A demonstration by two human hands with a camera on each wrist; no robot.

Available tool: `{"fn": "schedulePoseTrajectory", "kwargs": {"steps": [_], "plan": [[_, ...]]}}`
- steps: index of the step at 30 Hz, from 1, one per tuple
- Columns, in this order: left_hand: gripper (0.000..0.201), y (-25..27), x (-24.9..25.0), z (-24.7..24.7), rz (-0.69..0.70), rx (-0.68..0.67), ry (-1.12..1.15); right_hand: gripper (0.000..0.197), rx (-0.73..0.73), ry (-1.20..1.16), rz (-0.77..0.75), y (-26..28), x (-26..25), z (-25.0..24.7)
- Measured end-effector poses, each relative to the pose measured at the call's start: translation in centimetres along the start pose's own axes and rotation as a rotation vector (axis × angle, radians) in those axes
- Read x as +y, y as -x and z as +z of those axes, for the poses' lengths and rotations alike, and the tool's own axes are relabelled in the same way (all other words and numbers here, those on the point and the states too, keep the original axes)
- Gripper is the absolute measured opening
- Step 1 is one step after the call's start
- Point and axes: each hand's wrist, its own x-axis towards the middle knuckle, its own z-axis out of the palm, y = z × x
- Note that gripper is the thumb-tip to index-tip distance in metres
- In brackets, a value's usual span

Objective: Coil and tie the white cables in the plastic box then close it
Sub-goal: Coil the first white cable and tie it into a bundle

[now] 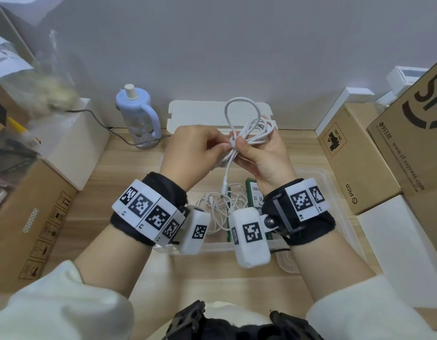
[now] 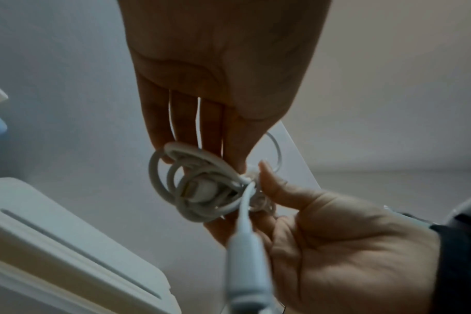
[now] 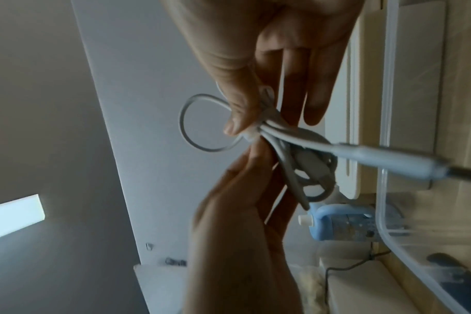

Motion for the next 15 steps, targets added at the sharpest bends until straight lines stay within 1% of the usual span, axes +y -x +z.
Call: {"fn": "schedulePoseTrajectory", "kwargs": {"steps": [1,4,5,6,7,9,11,13,15], "plan": [[0.009,0.0,0.1,0.1,-0.008,0.000,-0.017,0.071,-0.011,0.011,0.004,0.1,0.2,0.2],[0.015,0.3,0.5,0.6,0.017,-0.018,-0.067,0.094,-0.001,0.005,-0.019,0.0,0.8,1.0],[0.016,0.4,0.5,0.7,0.012,-0.032,-0.055,0.099,0.012,0.005,-0.037,-0.1,1.0,1.2],[0.016,0.4,0.4,0.8,-0.010,-0.049,-0.014,0.100,0.022,0.015,-0.052,-0.2,1.1,1.2],[0.013,0.3,0.2,0.8,-0.049,-0.067,0.058,0.096,0.031,0.030,-0.063,-0.3,1.3,1.1],[0.008,0.1,-0.2,0.7,-0.167,-0.103,0.264,0.079,0.050,0.063,-0.064,-0.6,1.3,0.7],[0.011,0.1,-0.6,0.5,-0.280,-0.137,0.461,0.066,0.067,0.092,-0.054,-0.8,1.4,0.2],[0.017,0.2,-0.7,0.4,-0.337,-0.163,0.574,0.057,0.073,0.122,-0.057,-0.9,1.6,0.2],[0.018,0.3,-0.8,0.5,-0.365,-0.167,0.621,0.054,0.077,0.138,-0.056,-0.7,1.6,0.3]]}}
